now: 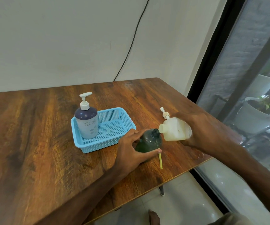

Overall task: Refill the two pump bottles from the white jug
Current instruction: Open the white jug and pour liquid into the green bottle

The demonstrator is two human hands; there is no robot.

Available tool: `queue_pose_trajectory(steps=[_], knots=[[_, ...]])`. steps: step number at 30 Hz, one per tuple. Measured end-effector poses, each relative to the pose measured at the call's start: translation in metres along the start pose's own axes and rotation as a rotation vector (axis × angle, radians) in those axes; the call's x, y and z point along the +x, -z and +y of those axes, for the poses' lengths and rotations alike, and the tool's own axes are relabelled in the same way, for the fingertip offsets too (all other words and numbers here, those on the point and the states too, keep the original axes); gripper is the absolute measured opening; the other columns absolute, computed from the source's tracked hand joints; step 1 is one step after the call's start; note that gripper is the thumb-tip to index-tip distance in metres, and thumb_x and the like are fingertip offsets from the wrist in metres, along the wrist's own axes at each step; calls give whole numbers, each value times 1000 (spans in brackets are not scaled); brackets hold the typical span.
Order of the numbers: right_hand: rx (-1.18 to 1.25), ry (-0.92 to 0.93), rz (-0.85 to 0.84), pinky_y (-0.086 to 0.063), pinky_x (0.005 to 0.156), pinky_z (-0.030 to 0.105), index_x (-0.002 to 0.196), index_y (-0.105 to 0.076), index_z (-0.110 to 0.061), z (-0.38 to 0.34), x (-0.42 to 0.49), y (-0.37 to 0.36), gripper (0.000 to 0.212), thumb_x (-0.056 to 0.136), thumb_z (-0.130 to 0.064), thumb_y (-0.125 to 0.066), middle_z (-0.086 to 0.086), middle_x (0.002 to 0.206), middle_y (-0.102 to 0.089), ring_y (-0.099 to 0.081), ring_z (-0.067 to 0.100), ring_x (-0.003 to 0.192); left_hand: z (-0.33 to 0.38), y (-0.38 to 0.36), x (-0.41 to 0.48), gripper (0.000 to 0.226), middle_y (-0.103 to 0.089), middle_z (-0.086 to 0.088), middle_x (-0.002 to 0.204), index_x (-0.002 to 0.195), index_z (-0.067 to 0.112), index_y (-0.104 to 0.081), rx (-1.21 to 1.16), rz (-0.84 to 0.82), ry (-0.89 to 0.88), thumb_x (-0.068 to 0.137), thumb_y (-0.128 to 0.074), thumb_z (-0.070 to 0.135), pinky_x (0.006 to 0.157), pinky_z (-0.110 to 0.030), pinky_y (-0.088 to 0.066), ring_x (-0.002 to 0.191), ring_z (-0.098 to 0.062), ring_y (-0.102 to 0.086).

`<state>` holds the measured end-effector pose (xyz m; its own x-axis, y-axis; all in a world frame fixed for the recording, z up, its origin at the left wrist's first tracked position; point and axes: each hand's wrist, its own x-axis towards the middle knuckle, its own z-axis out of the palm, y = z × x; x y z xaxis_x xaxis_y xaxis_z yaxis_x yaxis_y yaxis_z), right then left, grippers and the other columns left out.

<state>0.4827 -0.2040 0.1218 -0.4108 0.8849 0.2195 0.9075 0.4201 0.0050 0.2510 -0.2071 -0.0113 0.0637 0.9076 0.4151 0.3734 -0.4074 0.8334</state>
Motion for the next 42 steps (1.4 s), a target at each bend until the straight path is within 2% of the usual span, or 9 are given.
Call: queue_pose_trajectory(steps=[7,17,22,28,33,42], knots=[[-6,-8,-5,-53,97,42,145,-49,-32,-1,0,0,78,76,-38,-86,-7,138,-61,-54,16,128,-1,0,0,83,-65,14,118,139,33,-63,-3,-1,-6,64,-92,57,88,-16,-56,113,-6,-61],[-10,0,-4,-54,95,43,143,-52,-31,-2,0,2,76,76,-37,-85,-6,136,-63,-56,17,127,-2,-1,1,84,-65,14,117,138,32,-64,1,-2,-17,64,-92,58,85,-9,-52,112,-4,-59],[-10,6,-16,-53,98,43,145,-50,-31,-2,0,2,76,78,-41,-83,-6,140,-60,-54,17,130,-3,-1,0,84,-65,13,116,138,32,-64,-4,-6,-21,63,-93,56,84,-9,-51,111,-4,-59],[-24,1,-13,-54,95,45,144,-51,-32,-1,1,1,76,76,-41,-84,-5,136,-63,-57,18,126,-2,-1,0,82,-64,15,115,136,36,-64,-8,3,-25,63,-93,57,85,-11,-52,112,-2,-58],[-23,7,-21,-54,93,45,144,-50,-32,-2,1,2,76,76,-43,-82,-7,134,-63,-58,18,125,-3,-2,0,82,-65,13,113,137,33,-65,-8,5,-33,63,-93,58,84,-16,-55,109,-7,-61],[-23,0,-29,-54,92,46,143,-51,-33,-2,2,3,76,74,-43,-82,-7,133,-64,-58,19,124,-3,-1,-1,81,-64,14,114,136,36,-65,0,5,-41,64,-92,59,84,-16,-55,109,-5,-60]])
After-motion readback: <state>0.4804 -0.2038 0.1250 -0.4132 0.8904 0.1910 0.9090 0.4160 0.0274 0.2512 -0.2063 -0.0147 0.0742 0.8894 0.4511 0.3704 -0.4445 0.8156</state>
